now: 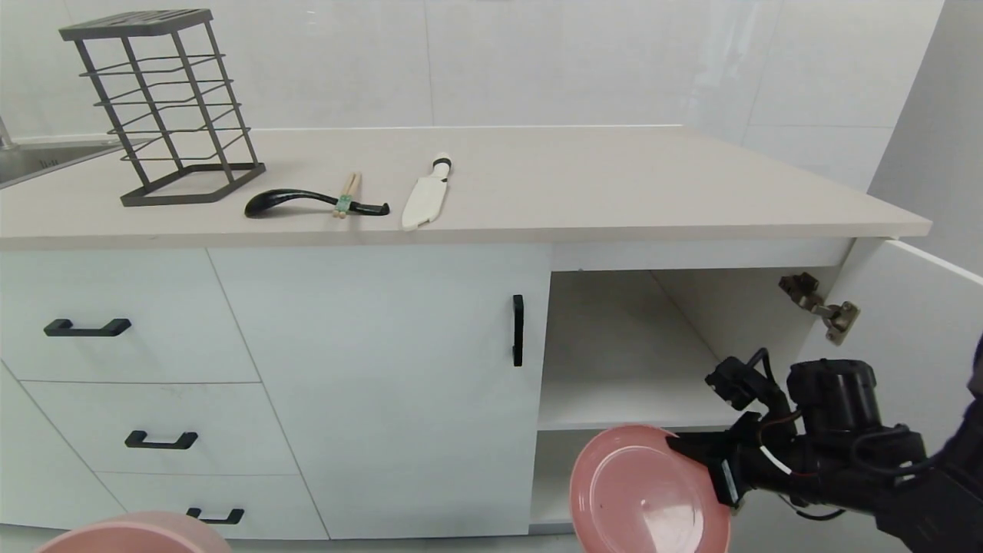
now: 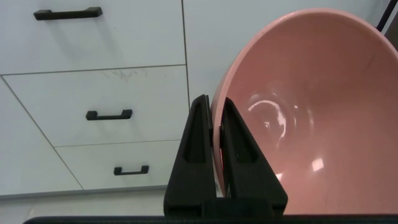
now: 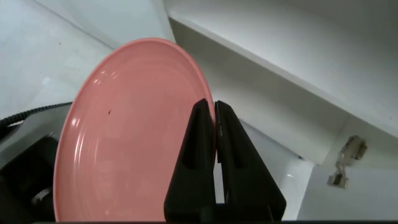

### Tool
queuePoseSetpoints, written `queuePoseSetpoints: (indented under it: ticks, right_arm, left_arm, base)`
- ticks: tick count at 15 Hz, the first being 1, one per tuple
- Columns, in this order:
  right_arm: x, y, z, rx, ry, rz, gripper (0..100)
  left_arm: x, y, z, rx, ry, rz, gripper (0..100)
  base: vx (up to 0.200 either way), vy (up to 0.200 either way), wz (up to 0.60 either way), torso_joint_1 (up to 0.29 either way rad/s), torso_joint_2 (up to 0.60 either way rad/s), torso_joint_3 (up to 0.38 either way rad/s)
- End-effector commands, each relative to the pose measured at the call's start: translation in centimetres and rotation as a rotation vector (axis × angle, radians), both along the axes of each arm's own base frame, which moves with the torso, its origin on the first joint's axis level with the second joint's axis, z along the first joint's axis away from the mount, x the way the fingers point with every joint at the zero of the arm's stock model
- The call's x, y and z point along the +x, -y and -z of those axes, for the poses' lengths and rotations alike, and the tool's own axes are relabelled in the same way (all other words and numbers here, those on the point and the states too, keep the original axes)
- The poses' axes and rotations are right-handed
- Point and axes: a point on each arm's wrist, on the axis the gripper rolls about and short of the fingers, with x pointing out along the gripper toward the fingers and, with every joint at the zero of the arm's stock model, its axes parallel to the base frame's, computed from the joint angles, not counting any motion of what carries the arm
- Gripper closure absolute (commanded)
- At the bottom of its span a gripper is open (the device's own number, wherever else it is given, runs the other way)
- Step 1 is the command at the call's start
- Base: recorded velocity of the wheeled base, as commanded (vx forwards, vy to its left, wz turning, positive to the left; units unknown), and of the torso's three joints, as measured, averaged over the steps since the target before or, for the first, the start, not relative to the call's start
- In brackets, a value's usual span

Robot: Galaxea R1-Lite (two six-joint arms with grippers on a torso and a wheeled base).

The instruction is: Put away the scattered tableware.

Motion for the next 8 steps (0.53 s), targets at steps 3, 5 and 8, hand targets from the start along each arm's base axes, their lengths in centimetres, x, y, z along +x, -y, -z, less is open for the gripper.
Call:
queuePoseSetpoints:
  ticks: [3, 5, 8]
  right_arm:
    - [4.5, 0.7, 3.3, 0.056, -0.021, 0.104, 100]
    - [6.7, 1.5, 4.6, 0.128, 0.049, 0.191, 100]
    - [8.6, 2.3, 7.0, 0.195, 0.1, 0.294, 100]
  left_arm:
    - [0.0, 0.0, 0.0, 0.0, -0.001, 0.0, 100]
    - [0.0, 0.0, 0.0, 0.0, -0.001, 0.0, 100]
    - [0.0, 0.0, 0.0, 0.0, -0.003, 0.0, 100]
  base:
    - [0.0, 0.0, 0.0, 0.0, 0.0, 0.0]
    - [0.0, 0.0, 0.0, 0.0, 0.0, 0.0]
    - [0.0, 0.0, 0.0, 0.0, 0.0, 0.0]
